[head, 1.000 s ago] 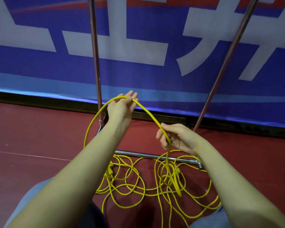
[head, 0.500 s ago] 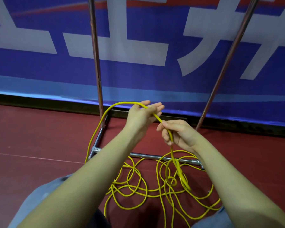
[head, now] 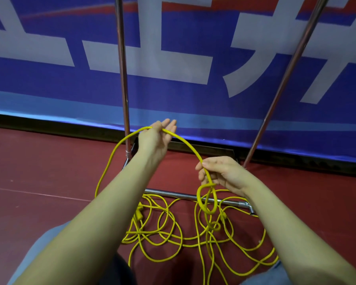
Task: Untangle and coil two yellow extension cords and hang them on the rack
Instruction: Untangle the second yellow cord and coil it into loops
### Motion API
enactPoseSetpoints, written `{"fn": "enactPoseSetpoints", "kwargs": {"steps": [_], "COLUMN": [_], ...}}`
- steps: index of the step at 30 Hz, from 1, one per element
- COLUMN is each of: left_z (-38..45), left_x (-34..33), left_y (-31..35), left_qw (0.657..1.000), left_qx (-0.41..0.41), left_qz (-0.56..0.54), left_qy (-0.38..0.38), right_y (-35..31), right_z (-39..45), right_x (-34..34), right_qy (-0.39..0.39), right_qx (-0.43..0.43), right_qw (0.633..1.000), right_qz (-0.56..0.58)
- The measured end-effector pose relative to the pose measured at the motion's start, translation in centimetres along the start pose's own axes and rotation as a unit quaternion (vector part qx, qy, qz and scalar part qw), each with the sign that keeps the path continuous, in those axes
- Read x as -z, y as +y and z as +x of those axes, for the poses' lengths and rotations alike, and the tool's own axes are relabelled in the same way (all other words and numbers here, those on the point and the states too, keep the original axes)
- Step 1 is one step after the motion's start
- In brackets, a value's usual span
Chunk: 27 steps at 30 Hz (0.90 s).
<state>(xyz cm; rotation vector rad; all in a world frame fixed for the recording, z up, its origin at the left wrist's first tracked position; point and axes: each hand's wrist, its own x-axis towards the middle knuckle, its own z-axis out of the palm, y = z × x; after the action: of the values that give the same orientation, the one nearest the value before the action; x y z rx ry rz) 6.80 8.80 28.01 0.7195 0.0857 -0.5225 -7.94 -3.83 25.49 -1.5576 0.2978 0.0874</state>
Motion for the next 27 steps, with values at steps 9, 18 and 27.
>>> {"fn": "enactPoseSetpoints", "kwargs": {"steps": [9, 18, 27], "left_z": [-2.8, -1.4, -0.4], "left_x": [-1.0, -0.1, 0.6], "left_y": [-2.3, -1.0, -1.2], "left_qw": [0.979, 0.995, 0.993], "left_qx": [0.06, -0.018, -0.063], "left_qz": [0.139, 0.076, 0.096], "left_qy": [-0.138, -0.06, -0.001], "right_y": [-0.4, 0.3, 0.7], "right_z": [0.2, 0.0, 0.2], "right_x": [-0.2, 0.1, 1.2], "right_qy": [0.031, 0.031, 0.166], "right_qx": [0.027, 0.024, 0.095], "right_qw": [0.999, 0.987, 0.952], "right_qz": [0.034, -0.153, -0.237]}}
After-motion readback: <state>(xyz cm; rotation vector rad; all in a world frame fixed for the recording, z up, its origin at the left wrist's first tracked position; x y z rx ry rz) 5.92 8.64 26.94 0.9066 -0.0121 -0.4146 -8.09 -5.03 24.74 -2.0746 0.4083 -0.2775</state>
